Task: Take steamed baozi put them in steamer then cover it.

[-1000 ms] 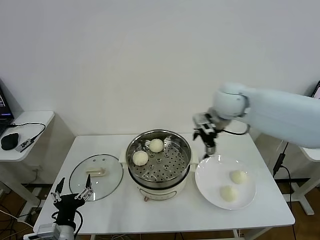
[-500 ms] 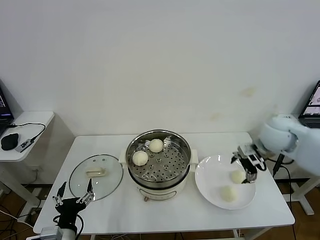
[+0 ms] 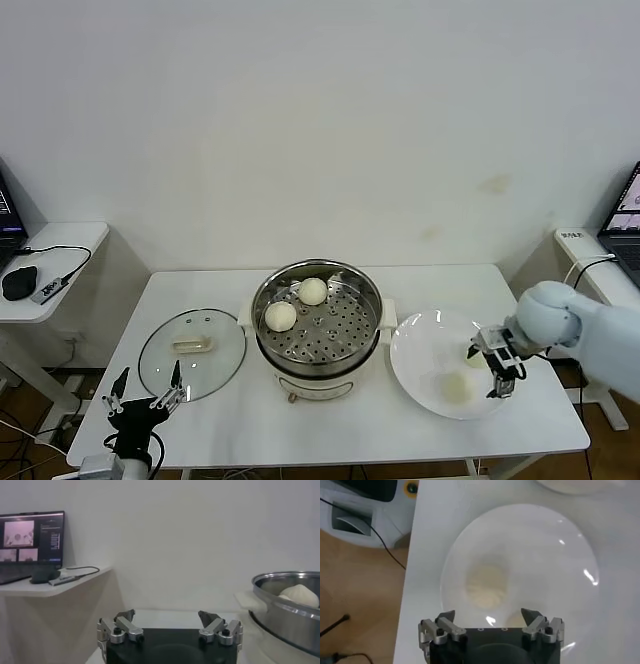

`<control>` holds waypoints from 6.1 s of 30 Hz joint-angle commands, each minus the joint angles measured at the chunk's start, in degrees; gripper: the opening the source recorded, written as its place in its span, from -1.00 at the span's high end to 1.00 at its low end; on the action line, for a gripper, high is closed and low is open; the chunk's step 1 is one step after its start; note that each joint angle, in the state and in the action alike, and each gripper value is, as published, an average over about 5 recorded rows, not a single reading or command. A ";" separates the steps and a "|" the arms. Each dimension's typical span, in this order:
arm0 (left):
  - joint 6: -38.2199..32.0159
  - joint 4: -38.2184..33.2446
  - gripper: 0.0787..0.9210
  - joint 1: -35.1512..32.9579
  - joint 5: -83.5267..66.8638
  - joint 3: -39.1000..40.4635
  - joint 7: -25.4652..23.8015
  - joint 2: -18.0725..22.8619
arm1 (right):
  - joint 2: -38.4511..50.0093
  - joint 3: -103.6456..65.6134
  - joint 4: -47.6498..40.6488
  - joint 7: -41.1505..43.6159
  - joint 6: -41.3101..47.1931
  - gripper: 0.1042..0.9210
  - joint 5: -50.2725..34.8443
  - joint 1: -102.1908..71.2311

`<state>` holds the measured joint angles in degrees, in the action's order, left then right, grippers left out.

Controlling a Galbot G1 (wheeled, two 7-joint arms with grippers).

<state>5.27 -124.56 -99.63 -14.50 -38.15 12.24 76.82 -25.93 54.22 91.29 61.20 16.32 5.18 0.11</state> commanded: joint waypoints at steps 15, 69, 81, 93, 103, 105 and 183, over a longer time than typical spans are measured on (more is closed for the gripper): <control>-0.24 0.32 -0.77 0.20 0.49 -0.77 0.03 -0.09 | -6.50 -5.91 -5.29 -3.59 0.95 -0.74 2.69 -9.37; -0.13 -1.81 -0.77 0.13 0.43 -0.34 0.19 -0.08 | -31.77 17.33 -2.73 -4.55 4.35 -0.36 -23.86 39.10; -0.46 -1.88 -0.77 0.46 0.24 -1.50 0.56 1.07 | -40.27 21.98 -5.25 -7.50 -10.94 -0.36 -13.14 31.73; -0.57 -1.65 -0.77 0.43 0.18 -2.25 0.56 1.52 | -42.00 23.85 -5.79 -7.62 -25.56 -0.36 0.28 28.73; -0.68 -1.54 -0.77 0.34 0.16 -2.22 0.55 1.47 | -42.53 24.22 -5.17 -6.52 -26.60 -0.36 0.67 28.60; -0.68 -1.51 -0.77 0.34 0.16 -2.20 0.55 1.48 | -42.36 24.42 -4.98 -6.01 -26.80 -0.36 0.66 28.78; 0.03 1.85 -0.77 0.65 2.07 -0.70 -1.41 -1.65 | -4.96 -17.07 -15.96 -1.64 -4.25 -0.76 7.63 -11.33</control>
<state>5.31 -122.69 -98.93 -12.43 -38.36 10.83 75.16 -28.33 44.30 81.56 59.68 12.69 9.04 -2.71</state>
